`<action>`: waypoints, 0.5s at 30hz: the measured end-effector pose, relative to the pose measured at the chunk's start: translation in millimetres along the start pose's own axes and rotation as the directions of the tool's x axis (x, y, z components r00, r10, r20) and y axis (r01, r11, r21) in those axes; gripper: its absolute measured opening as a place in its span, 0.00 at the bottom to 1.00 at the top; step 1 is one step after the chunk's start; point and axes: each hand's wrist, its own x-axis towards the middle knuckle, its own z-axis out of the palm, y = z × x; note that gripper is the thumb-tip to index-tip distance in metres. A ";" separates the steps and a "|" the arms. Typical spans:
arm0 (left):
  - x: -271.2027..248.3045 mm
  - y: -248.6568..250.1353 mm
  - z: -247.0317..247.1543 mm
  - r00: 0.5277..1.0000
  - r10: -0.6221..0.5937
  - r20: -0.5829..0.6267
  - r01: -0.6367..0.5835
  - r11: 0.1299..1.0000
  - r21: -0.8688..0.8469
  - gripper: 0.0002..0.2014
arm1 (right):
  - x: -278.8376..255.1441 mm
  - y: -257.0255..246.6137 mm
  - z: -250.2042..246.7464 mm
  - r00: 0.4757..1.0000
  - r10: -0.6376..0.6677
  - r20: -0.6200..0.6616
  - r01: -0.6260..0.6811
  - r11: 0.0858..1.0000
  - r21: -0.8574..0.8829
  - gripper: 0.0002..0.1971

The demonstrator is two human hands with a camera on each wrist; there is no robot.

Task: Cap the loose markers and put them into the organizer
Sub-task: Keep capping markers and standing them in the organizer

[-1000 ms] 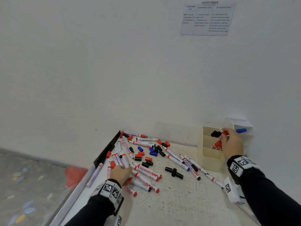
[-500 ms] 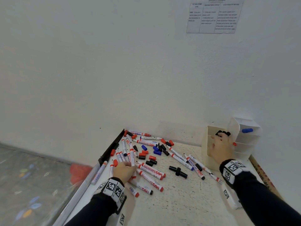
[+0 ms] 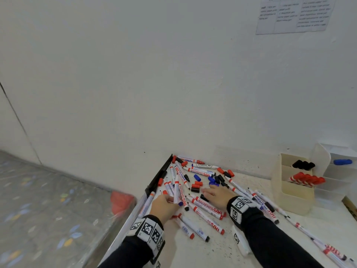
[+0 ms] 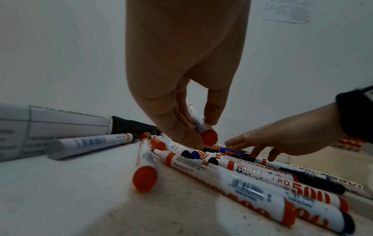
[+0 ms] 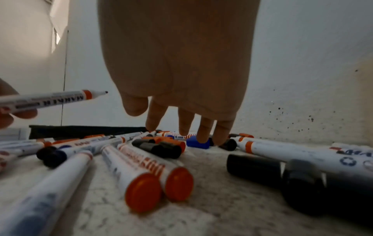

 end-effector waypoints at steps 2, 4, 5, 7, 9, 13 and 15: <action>-2.0 0.4 -2.8 1.000 0.003 0.019 -0.004 1.000 0.019 0.04 | 6.6 -1.0 3.7 1.000 0.002 -0.003 -0.002 1.000 -0.010 0.24; -0.6 -0.1 -3.1 1.000 0.012 0.029 -0.013 0.999 0.050 0.05 | 12.1 1.7 7.4 0.997 0.030 -0.068 -0.030 1.000 0.008 0.23; 0.1 -0.2 -2.9 0.999 0.020 0.030 -0.022 0.997 0.071 0.07 | 13.5 2.8 8.4 0.992 0.047 -0.119 -0.045 0.999 0.025 0.22; 0.6 0.5 -1.9 0.999 0.029 0.026 -0.032 0.994 0.101 0.12 | 15.0 5.6 8.9 0.967 0.087 -0.238 -0.057 0.990 0.130 0.16; 1.7 1.4 0.3 0.999 0.042 0.024 -0.045 0.991 0.128 0.11 | 13.9 8.2 5.8 0.917 0.132 -0.377 -0.016 0.955 0.296 0.07; 0.0 2.9 6.6 0.994 0.107 0.008 -0.106 0.977 0.183 0.11 | 4.9 7.4 -13.4 0.796 0.130 -0.591 0.144 0.908 0.394 0.05; -1.7 3.6 10.2 0.990 0.141 -0.010 -0.136 0.969 0.206 0.13 | 0.3 5.0 -19.7 0.769 0.095 -0.632 0.220 0.890 0.400 0.13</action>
